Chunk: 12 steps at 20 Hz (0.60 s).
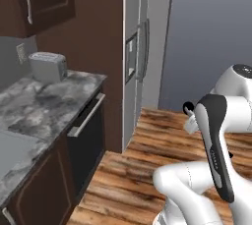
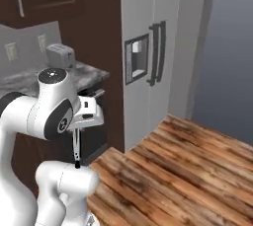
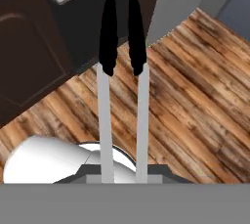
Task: Take the tongs from the drawer on the right and place them on the dining counter next to the tray containing the hot dog.
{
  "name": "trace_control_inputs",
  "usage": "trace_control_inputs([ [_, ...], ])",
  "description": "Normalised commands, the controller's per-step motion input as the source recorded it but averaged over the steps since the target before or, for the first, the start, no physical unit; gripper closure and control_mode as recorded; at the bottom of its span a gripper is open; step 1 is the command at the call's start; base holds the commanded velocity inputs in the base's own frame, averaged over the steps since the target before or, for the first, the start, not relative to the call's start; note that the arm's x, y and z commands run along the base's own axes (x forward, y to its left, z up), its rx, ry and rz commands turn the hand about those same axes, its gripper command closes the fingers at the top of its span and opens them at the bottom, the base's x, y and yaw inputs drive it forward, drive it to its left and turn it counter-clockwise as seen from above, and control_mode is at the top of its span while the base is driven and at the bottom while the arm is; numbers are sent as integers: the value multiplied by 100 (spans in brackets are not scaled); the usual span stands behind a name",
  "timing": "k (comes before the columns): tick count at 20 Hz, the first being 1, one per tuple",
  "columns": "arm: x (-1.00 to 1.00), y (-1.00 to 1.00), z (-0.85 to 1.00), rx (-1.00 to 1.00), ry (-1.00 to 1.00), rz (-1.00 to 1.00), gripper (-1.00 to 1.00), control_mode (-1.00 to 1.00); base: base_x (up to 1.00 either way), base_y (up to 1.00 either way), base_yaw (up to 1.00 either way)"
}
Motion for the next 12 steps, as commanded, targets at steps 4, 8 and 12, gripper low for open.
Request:
trace_control_inputs([
  [4,0,0,0,0,0,0,100,100,4,0,-91],
  [8,0,0,0,0,0,0,100,100,0,0,-92],
  [12,0,0,0,0,0,0,100,100,0,0,-92],
])
